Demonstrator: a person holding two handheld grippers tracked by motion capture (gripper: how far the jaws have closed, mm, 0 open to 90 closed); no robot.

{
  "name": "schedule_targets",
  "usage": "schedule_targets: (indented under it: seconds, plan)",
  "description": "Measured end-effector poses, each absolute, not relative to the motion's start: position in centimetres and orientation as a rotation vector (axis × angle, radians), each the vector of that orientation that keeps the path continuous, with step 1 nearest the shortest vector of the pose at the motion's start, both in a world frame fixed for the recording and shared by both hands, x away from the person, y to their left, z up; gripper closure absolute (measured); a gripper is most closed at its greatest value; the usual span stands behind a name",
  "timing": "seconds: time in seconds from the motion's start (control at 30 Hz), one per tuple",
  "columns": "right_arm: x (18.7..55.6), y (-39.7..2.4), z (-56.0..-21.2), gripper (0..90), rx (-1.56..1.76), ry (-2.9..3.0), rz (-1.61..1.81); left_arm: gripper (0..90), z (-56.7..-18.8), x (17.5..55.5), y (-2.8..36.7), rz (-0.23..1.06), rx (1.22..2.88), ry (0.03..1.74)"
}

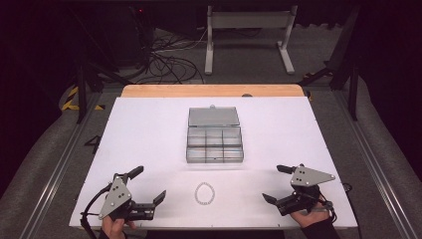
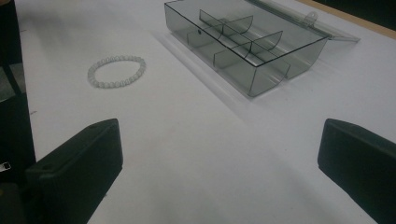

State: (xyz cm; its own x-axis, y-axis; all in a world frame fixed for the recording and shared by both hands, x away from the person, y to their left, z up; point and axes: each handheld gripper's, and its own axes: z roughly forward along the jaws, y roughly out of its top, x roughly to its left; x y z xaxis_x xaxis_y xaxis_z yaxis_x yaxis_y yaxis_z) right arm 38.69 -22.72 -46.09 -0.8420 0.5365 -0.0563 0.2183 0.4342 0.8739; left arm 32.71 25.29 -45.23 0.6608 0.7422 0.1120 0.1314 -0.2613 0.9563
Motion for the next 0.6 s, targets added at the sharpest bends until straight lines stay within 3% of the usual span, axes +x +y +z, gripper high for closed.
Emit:
schedule_targets:
  seconds: [0.6]
  plan:
    - [38.65,-22.71,-46.07,0.9,0.643,2.369,1.37,3.6,-45.16,32.59,25.28,0.687,1.771,0.698]
